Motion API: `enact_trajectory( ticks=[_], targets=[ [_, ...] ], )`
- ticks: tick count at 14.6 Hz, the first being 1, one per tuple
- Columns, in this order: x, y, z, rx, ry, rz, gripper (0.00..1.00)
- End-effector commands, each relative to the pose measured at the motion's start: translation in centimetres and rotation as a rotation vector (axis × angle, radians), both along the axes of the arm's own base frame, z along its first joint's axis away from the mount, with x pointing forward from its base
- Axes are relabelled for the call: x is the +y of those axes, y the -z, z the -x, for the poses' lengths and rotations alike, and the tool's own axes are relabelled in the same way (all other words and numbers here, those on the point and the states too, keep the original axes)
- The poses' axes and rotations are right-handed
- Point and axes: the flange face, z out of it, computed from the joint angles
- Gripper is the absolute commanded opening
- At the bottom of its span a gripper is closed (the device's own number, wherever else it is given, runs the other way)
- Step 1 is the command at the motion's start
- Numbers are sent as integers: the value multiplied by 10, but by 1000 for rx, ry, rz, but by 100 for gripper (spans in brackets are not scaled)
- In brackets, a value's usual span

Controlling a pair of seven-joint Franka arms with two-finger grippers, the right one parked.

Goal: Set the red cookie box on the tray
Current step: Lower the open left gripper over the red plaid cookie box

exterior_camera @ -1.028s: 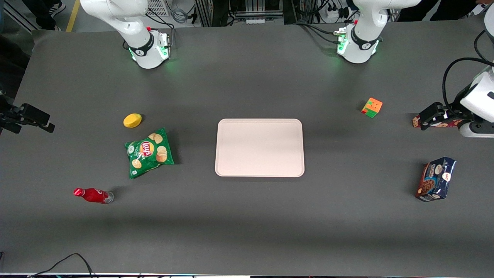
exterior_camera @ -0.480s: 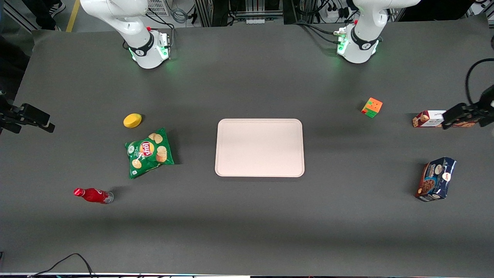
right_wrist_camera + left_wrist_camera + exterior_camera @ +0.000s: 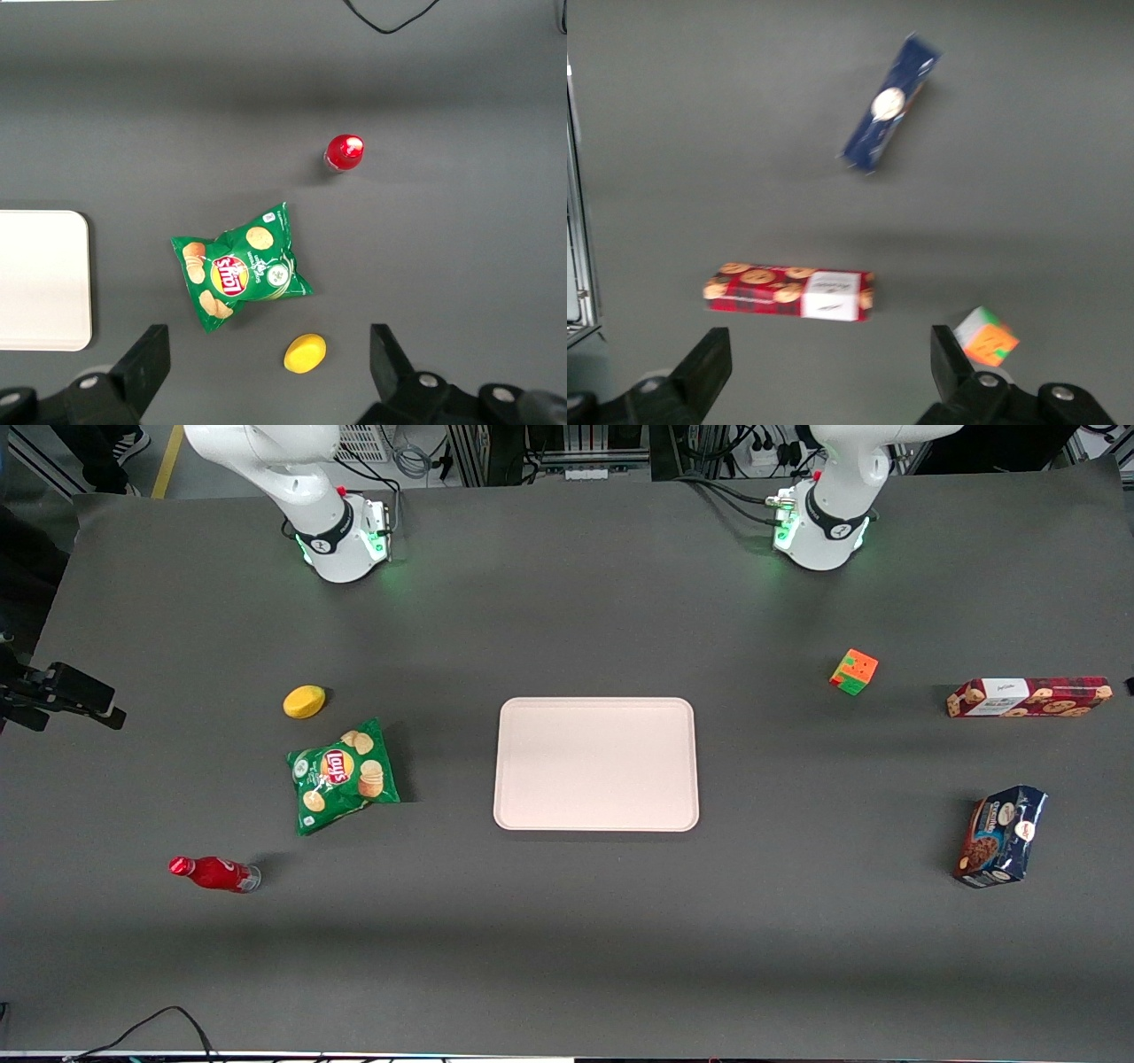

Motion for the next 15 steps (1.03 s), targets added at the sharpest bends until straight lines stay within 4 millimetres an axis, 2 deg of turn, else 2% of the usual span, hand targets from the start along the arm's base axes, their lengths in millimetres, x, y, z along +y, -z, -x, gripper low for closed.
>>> enact_trajectory(
  ticks=[1, 4, 8, 12, 15],
  targets=[
    [72, 13, 19, 15, 71, 9, 100],
    [112, 30, 38, 56, 245, 37, 100],
    [127, 50, 45, 102, 577, 78, 100],
    [134, 86, 45, 112, 933, 54, 100],
    [135, 100, 46, 115, 1101, 49, 100]
  ],
)
